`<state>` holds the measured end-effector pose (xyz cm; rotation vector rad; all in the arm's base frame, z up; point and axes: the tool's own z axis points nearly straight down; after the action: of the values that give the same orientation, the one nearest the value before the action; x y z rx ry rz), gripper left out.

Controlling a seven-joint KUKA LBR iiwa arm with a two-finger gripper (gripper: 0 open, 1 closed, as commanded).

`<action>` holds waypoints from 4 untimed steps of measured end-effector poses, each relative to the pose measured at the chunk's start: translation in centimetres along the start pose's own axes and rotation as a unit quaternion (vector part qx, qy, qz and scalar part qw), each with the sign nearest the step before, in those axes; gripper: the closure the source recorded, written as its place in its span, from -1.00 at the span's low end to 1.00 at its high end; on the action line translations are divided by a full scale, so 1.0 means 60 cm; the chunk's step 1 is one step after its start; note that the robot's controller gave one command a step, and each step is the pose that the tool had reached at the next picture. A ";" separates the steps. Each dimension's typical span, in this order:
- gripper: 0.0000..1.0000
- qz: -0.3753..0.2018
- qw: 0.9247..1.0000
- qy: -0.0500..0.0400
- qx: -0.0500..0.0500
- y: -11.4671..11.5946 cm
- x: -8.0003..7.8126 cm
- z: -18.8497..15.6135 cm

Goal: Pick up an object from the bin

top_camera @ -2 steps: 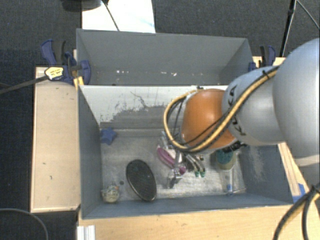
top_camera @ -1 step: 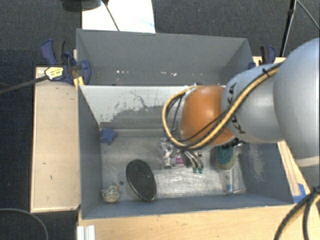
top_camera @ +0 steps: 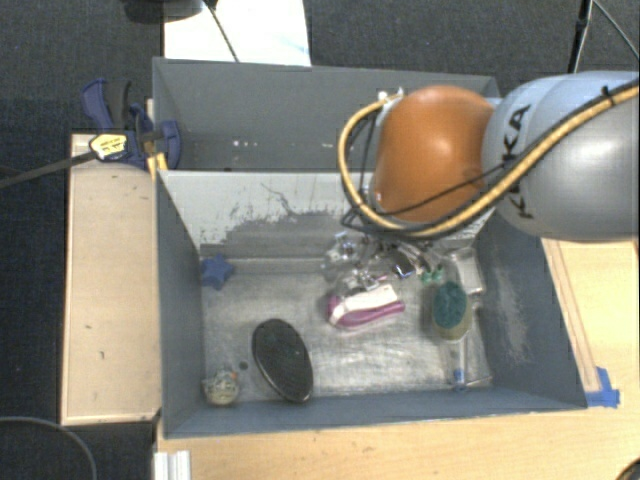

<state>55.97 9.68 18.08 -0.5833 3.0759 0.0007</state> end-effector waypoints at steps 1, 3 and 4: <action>-1.00 0.002 1.000 0.004 -0.001 0.001 0.003 0.005; 1.00 -0.121 0.993 0.005 -0.002 -0.060 0.030 0.176; 1.00 -0.100 0.995 0.000 0.000 -0.045 0.023 -0.010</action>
Offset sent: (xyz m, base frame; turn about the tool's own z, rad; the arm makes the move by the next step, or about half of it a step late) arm 0.0000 0.0000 0.0000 0.0000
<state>55.64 6.67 18.64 -0.8891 3.0023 -0.0016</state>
